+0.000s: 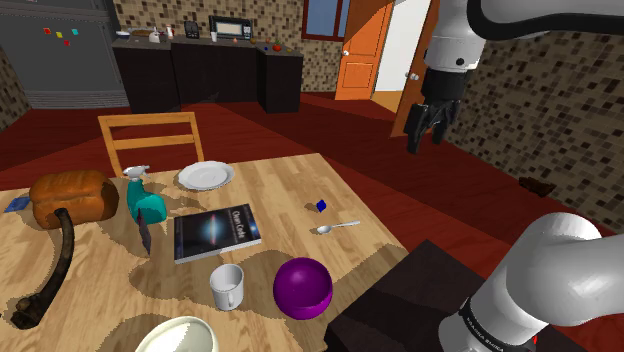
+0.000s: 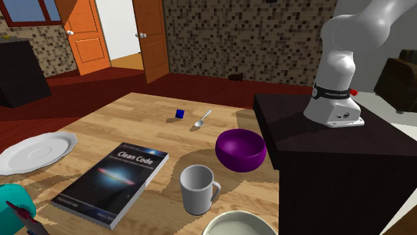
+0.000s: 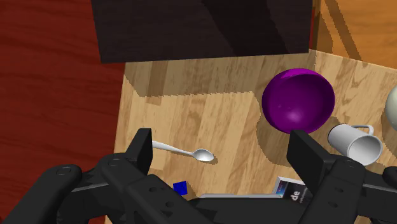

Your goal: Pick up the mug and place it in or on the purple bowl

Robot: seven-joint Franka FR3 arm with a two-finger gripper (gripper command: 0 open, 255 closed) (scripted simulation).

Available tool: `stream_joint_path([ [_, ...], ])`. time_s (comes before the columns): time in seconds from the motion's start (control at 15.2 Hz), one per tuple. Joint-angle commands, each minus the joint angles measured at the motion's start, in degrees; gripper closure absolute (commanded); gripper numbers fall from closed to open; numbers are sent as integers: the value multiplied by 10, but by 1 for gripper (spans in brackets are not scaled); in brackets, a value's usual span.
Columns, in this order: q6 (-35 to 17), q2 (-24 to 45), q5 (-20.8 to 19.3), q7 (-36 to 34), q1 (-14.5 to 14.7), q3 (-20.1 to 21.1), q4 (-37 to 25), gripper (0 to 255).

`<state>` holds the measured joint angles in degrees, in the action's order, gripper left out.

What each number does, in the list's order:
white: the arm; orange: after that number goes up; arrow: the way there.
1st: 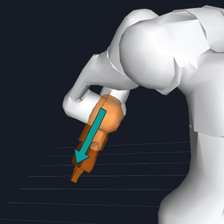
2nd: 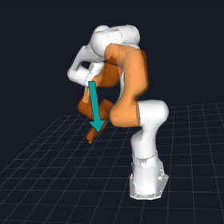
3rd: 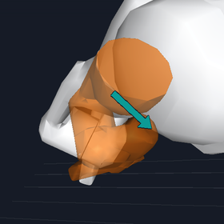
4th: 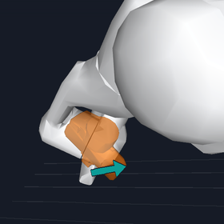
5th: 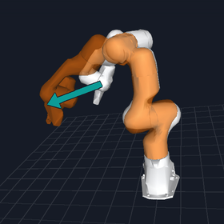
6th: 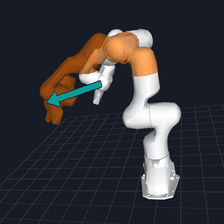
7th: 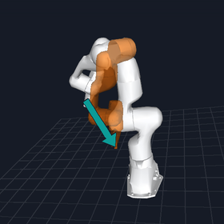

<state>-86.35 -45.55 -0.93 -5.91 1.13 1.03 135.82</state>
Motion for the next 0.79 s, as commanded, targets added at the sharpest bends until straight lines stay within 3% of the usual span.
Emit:
stream_joint_path([
  [0.0, 0, 0, 0, 0, 0, 0, 0, 0],
  [0.73, -188, 112, 69, -90, 32, 80, 75, 0],
])
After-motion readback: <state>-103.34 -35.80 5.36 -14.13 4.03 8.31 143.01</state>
